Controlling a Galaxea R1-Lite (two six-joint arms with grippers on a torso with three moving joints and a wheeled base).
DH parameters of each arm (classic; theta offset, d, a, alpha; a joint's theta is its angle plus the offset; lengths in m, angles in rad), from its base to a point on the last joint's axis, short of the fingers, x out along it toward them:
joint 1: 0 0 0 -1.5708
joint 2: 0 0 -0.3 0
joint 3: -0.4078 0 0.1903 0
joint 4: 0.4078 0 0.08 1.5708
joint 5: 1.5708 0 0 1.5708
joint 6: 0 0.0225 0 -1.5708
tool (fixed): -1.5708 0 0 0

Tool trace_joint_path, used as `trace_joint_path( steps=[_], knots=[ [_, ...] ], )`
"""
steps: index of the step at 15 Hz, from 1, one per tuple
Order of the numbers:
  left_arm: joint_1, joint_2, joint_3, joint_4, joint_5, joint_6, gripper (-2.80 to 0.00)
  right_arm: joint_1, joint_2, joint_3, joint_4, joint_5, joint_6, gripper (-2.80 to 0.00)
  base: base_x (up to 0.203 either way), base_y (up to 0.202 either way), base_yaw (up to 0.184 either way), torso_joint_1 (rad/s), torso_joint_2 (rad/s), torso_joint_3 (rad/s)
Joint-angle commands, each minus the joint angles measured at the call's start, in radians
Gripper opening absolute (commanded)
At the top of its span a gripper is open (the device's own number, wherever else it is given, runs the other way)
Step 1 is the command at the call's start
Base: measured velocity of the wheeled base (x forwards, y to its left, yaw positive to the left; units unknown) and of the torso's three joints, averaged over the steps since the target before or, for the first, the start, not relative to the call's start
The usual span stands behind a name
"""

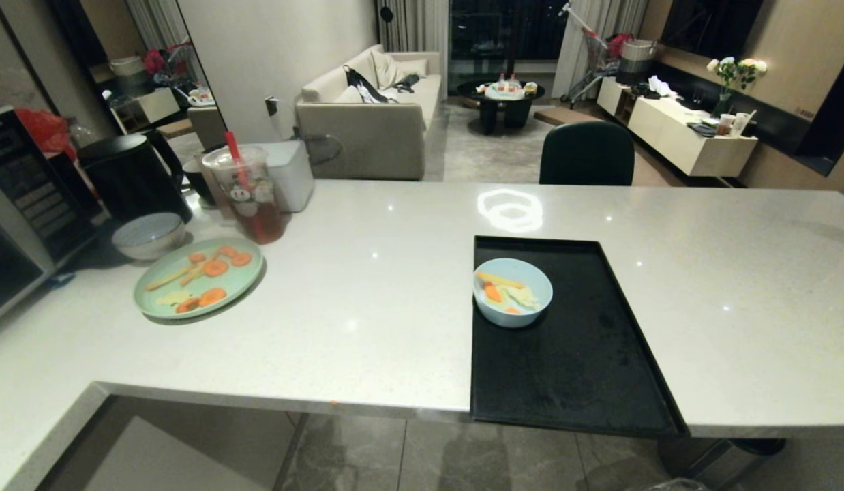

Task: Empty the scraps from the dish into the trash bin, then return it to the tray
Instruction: Pick up the bowl with leftover food

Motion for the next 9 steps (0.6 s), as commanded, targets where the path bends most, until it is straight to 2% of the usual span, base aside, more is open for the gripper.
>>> trace_joint_path(
  steps=[1,4,5,6,9],
  knots=[
    [0.000,0.001,0.000,-0.001,0.000,0.000,-2.80,0.020,0.343,-0.171,0.005,0.019,-0.005,-2.80,0.000,0.000,0.000,0.000,0.00,0.000],
    [0.000,0.001,0.000,-0.001,0.000,0.000,-2.80,0.102,0.707,-0.514,0.091,-0.006,0.001,-2.80,0.000,0.000,0.000,0.000,0.00,0.000],
    [0.000,0.001,0.000,0.000,0.000,0.000,-2.80,0.138,0.814,-0.641,0.136,-0.025,0.030,-2.80,0.000,0.000,0.000,0.000,0.00,0.000],
    [0.000,0.000,0.000,0.000,0.000,0.000,-2.80,0.181,0.921,-0.770,0.184,-0.043,0.093,0.00,0.000,0.000,0.000,0.000,0.00,0.000],
    [0.000,0.000,0.000,0.000,0.000,0.000,-2.80,0.314,1.184,-1.089,0.372,-0.128,0.334,0.00,0.000,0.000,0.000,0.000,0.00,0.000]
  ],
)
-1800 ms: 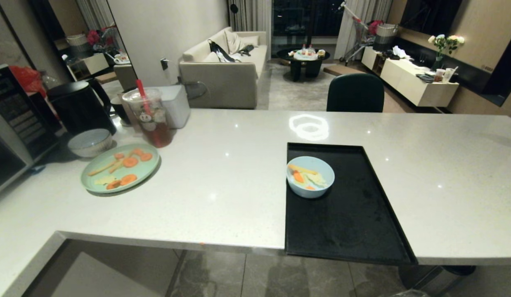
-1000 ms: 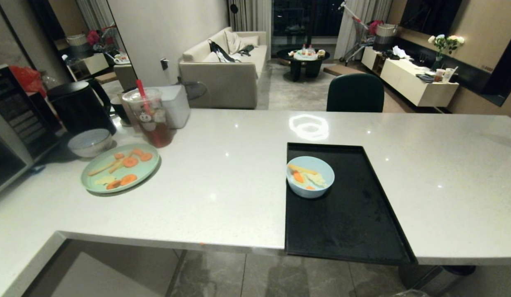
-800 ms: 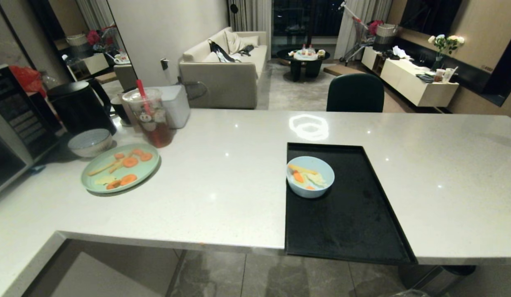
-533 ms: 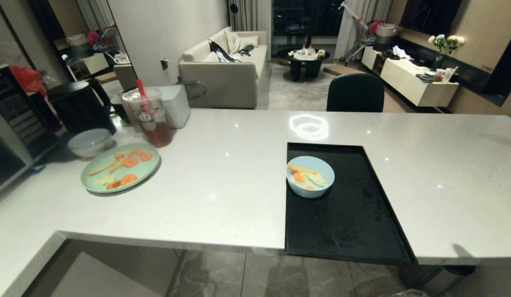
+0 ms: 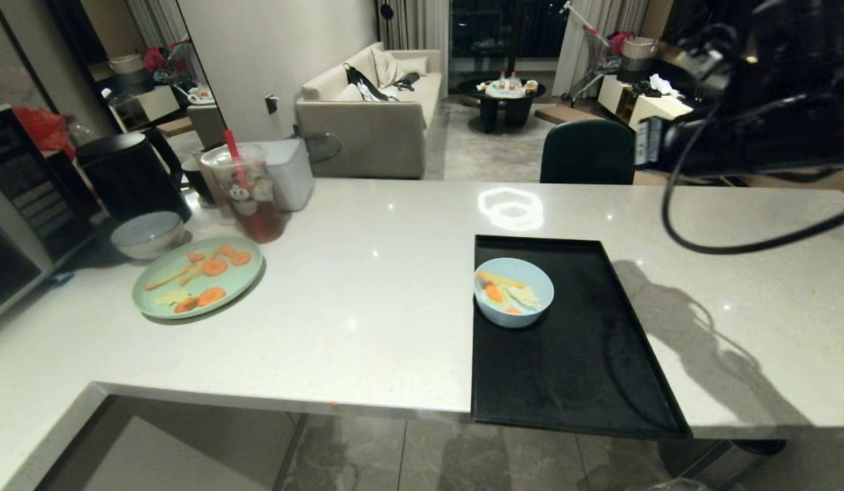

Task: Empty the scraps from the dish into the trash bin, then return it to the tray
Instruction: Pick up the bowl with leftover food

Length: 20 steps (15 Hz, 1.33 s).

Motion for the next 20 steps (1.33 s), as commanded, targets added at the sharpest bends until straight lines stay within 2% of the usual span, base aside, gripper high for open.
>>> trace_joint_path(
  steps=[1,2,4,6,17,20],
  knots=[
    [0.000,0.001,0.000,-0.001,0.001,-0.001,-2.80,0.091,0.239,-0.155,0.114,-0.058,0.117,0.00,0.000,0.000,0.000,0.000,0.00,0.000],
    [0.000,0.001,0.000,0.000,0.001,-0.001,-2.80,0.150,0.281,-0.189,0.164,-0.107,0.169,0.00,0.000,0.000,0.000,0.000,0.00,0.000],
    [0.000,0.001,0.000,0.000,0.001,-0.001,-2.80,0.233,0.343,-0.213,0.221,-0.165,0.217,0.00,0.000,0.000,0.000,0.000,0.00,0.000],
    [0.000,0.000,0.000,-0.001,0.001,-0.001,-2.80,0.256,0.371,-0.218,0.239,-0.173,0.230,0.00,0.000,0.000,0.000,0.000,0.00,0.000],
    [0.000,0.001,0.000,-0.001,0.001,-0.001,-2.80,0.234,0.296,-0.243,0.299,-0.164,0.241,0.00,0.000,0.000,0.000,0.000,0.00,0.000],
    [0.000,0.001,0.000,0.000,0.001,-0.001,-2.80,0.226,0.248,-0.243,0.373,-0.166,0.238,0.00,0.000,0.000,0.000,0.000,0.00,0.000]
  ],
)
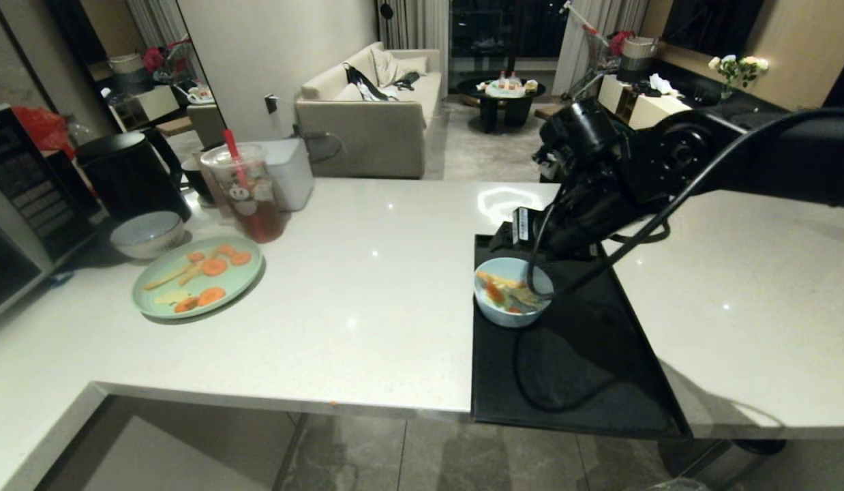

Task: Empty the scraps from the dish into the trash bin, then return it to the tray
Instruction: Pick up the bowl with leftover food

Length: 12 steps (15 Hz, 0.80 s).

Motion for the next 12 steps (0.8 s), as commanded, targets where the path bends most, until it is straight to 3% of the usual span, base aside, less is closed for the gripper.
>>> trace_joint_path(
  steps=[1,7,12],
  knots=[
    [0.000,0.001,0.000,-0.001,0.000,-0.001,-2.80,-0.010,-0.044,0.001,0.034,-0.001,-0.001,0.00,0.000,0.000,0.000,0.000,0.00,0.000],
    [0.000,0.001,0.000,-0.002,0.000,-0.001,-2.80,-0.094,0.006,0.008,0.081,-0.005,-0.009,0.00,0.000,0.000,0.000,0.000,0.00,0.000],
    [0.000,0.001,0.000,-0.002,0.000,-0.001,-2.80,-0.071,0.065,0.014,0.079,-0.001,0.001,0.00,0.000,0.000,0.000,0.000,0.00,0.000]
  ],
)
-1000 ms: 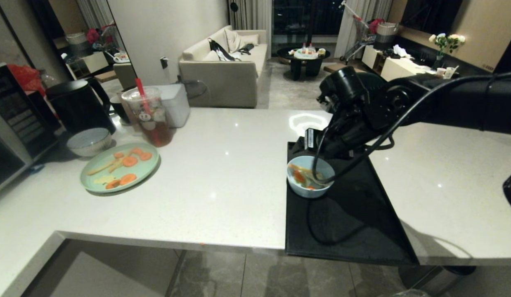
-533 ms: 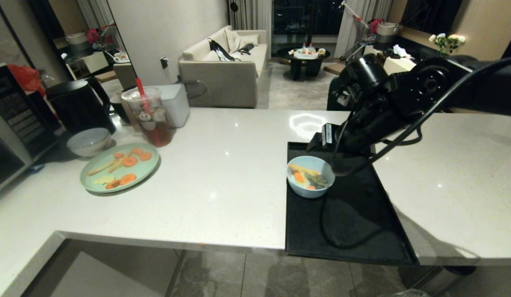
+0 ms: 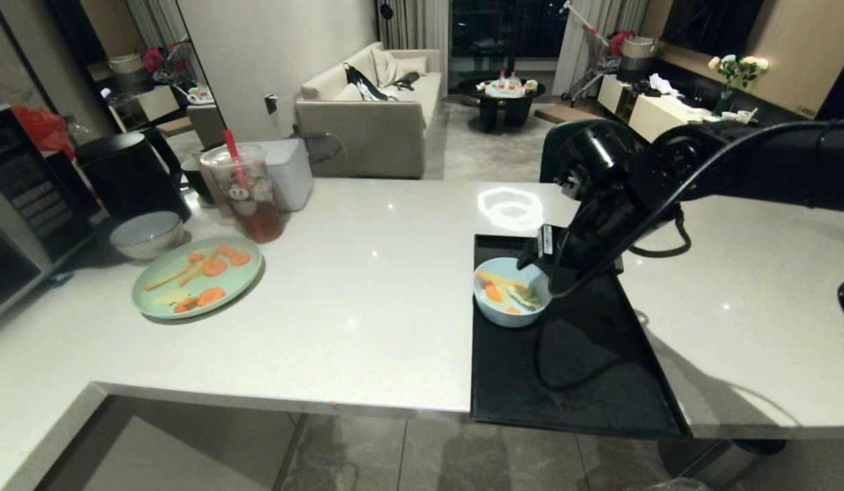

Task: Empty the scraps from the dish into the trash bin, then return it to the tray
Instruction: Pick up the bowl with leftover food

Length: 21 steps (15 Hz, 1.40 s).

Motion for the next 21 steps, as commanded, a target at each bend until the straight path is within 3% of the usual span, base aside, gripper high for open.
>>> trace_joint_path(
  steps=[1,11,12,21],
  knots=[
    [0.000,0.001,0.000,-0.001,0.000,0.000,-2.80,0.014,0.026,0.006,0.005,0.000,0.001,0.00,0.000,0.000,0.000,0.000,0.00,0.000],
    [0.000,0.001,0.000,0.000,0.000,0.000,-2.80,0.002,0.045,0.034,-0.008,-0.005,0.002,0.00,0.000,0.000,0.000,0.000,0.00,0.000],
    [0.000,0.001,0.000,-0.001,0.000,0.000,-2.80,0.002,0.045,0.034,-0.017,-0.006,0.001,-2.80,0.000,0.000,0.000,0.000,0.00,0.000],
    [0.000,0.001,0.000,-0.001,0.000,0.000,-2.80,0.009,0.063,0.045,-0.008,-0.005,0.022,-2.80,0.000,0.000,0.000,0.000,0.00,0.000]
  ],
)
